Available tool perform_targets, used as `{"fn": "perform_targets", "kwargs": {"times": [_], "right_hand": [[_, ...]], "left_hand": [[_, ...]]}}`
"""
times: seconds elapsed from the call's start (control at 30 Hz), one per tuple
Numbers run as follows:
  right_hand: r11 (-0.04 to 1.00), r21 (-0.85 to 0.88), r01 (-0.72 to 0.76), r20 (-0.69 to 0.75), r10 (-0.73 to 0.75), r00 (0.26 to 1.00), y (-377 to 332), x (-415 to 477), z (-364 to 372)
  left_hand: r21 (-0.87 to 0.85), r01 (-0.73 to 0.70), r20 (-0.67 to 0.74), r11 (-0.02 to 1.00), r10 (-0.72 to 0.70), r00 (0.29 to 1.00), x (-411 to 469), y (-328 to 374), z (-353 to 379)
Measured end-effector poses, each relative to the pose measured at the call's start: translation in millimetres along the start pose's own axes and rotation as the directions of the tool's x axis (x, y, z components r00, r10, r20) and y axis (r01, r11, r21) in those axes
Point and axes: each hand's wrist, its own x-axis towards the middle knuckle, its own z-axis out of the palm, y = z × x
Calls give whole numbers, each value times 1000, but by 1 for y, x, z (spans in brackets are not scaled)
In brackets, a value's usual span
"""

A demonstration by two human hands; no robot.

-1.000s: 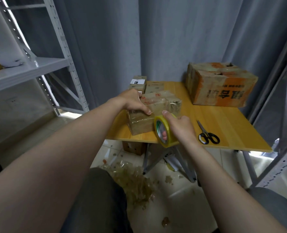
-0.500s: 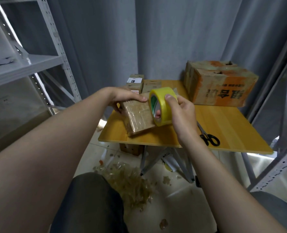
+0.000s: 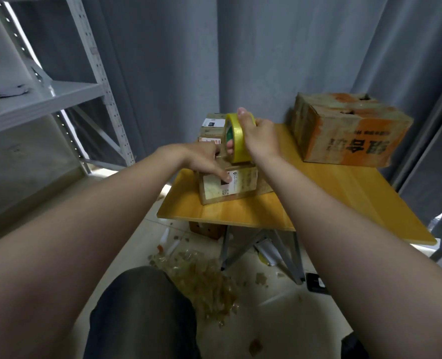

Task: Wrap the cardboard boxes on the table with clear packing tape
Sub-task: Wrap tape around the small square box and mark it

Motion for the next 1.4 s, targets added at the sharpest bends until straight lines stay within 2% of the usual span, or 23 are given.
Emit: {"fn": "perform_targets", "kwargs": {"times": [0.13,0.2,0.33,0.57,0.8,1.07,1.4], "right_hand": [[999,-34,-8,18,8,1000,-26,-39,-4],[999,-39,-32,21,33,999,-17,-38,-10],[997,4,-72,8,72,997,-26,-33,-13],[994,-23,-107,-65,105,992,-31,-36,-27],[992,-53,-117,5,118,993,-38,-63,-40],[978,74,-195,103,187,977,-30,-98,-50],[971,102,-216,32,214,976,-3,-121,-56]], "left_hand": [[52,31,-239,998,-18,971,6,-4,17],[41,49,-280,998,-35,959,7,-4,20],[52,56,-289,997,-39,957,8,-6,20],[44,44,-281,998,-30,959,3,-2,19],[29,60,-287,998,-49,957,6,-2,20],[-11,79,-301,997,-79,950,5,1,19],[-28,111,-307,993,-114,945,6,2,22]]}}
